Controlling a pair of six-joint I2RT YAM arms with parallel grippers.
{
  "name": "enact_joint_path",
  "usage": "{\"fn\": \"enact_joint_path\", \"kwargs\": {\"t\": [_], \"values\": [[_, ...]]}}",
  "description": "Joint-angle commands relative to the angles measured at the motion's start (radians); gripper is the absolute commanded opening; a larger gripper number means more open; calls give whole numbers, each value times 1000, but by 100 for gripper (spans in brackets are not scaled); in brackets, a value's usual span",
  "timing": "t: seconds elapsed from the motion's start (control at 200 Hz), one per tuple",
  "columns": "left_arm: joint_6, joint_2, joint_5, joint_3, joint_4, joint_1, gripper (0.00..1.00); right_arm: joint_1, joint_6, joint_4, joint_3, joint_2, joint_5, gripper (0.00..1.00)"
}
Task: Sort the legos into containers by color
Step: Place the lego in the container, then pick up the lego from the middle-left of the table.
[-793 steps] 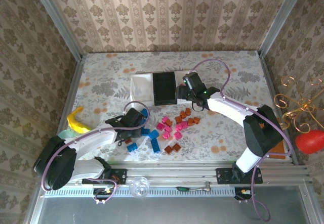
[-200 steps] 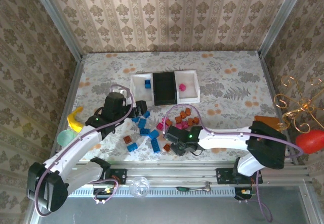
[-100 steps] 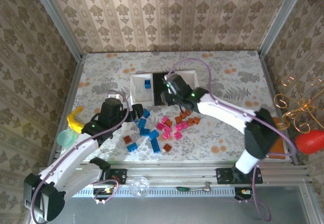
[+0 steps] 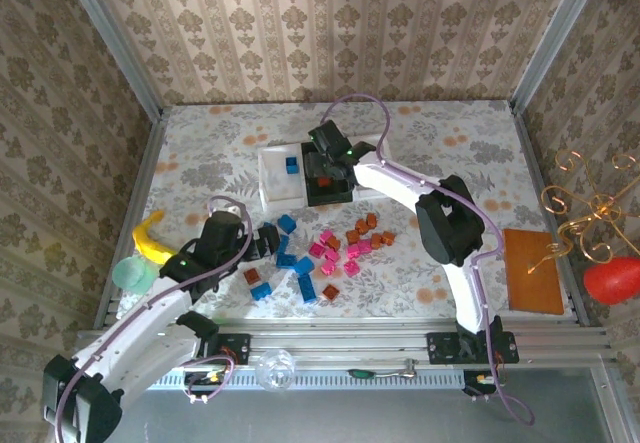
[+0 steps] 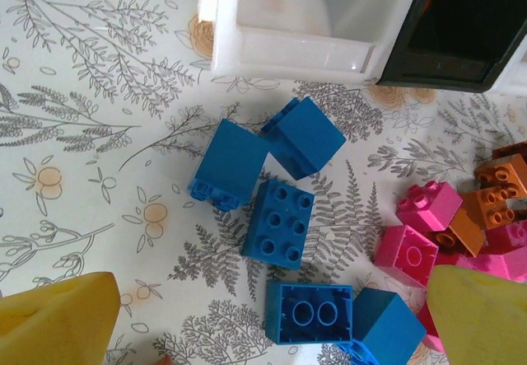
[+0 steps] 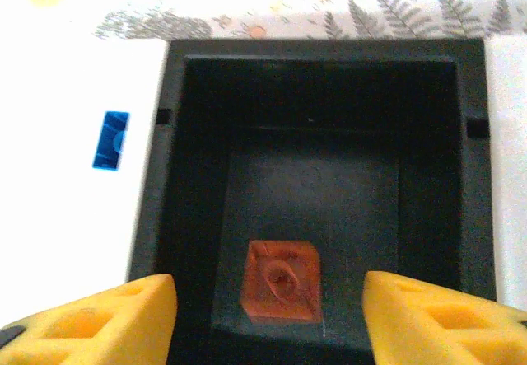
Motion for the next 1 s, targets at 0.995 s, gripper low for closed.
{"fn": "enact_joint_path", "kwargs": {"t": [0.995], "values": [[-117,3,-86,-16,-304,-158,83,293,-23,176,-473,-290,-113,71]]}}
